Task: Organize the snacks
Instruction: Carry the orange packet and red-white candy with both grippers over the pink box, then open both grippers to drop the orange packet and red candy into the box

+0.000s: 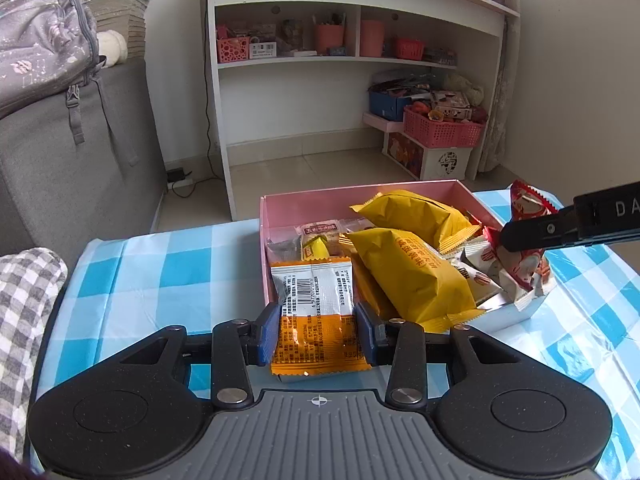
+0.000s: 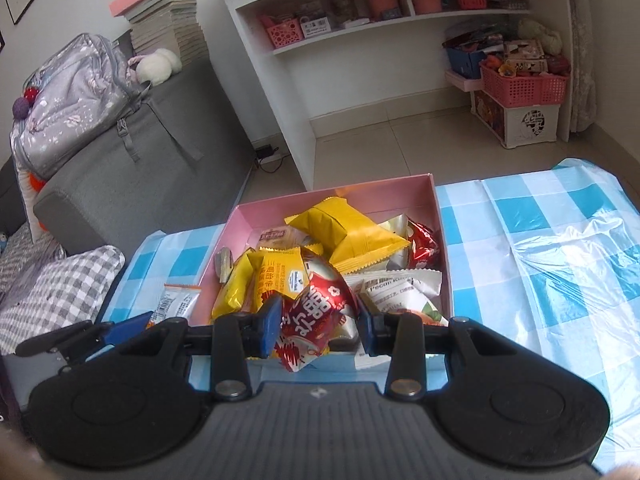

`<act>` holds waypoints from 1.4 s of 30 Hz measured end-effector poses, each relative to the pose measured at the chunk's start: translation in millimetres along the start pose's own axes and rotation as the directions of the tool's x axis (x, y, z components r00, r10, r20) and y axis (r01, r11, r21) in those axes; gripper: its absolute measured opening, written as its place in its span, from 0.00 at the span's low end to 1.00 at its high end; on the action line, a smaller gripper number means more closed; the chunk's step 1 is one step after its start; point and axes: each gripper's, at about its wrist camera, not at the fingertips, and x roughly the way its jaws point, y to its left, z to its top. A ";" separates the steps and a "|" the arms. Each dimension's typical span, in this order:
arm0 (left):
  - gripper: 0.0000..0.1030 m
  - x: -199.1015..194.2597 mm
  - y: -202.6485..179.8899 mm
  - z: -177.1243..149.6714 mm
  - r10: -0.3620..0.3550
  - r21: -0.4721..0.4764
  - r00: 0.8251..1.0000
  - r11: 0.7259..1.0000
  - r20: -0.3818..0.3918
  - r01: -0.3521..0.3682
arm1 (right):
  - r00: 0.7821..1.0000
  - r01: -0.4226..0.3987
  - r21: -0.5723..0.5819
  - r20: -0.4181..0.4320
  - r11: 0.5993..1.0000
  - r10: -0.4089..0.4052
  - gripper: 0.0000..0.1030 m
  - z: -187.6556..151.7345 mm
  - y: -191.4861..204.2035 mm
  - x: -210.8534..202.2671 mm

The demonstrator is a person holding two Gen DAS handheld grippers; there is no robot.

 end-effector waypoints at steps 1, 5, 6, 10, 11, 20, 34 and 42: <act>0.37 4.9 -0.5 2.2 0.003 -0.002 1.000 1.000 -0.002 -0.003 | 1.000 0.003 -0.001 0.004 1.000 -0.003 0.35 3.7 -1.4 2.7; 0.37 22.9 1.7 5.9 -0.013 -0.052 1.000 0.999 -0.018 0.012 | 1.000 0.017 -0.009 0.004 1.000 -0.017 0.35 18.6 -2.8 19.8; 0.37 26.6 1.2 5.8 -0.012 -0.055 1.000 0.998 -0.021 0.011 | 1.000 0.023 -0.027 0.000 0.999 -0.023 0.35 21.1 -1.4 24.3; 0.37 39.1 -0.3 5.6 -0.015 -0.055 0.999 0.998 -0.031 0.013 | 0.995 0.093 -0.133 -0.013 0.987 -0.095 0.35 24.2 6.7 40.9; 0.37 41.5 -0.1 5.5 -0.012 -0.056 0.999 0.998 -0.032 0.011 | 0.994 0.099 -0.147 -0.022 0.984 -0.104 0.35 23.7 7.7 44.3; 0.40 47.4 3.4 10.0 -0.015 -0.050 0.999 0.999 -0.032 0.014 | 0.993 0.098 -0.170 -0.054 0.981 -0.109 0.38 20.9 12.3 53.4; 0.67 0.5 -4.8 1.3 0.016 0.030 0.998 0.999 -0.053 -0.014 | 0.989 0.142 -0.178 -0.008 0.974 -0.146 0.69 15.7 10.9 3.8; 0.76 -29.6 -8.8 -12.7 0.041 0.059 0.998 0.998 -0.056 -0.038 | 0.984 0.174 -0.157 -0.005 0.972 -0.177 0.74 -2.1 -5.9 -20.3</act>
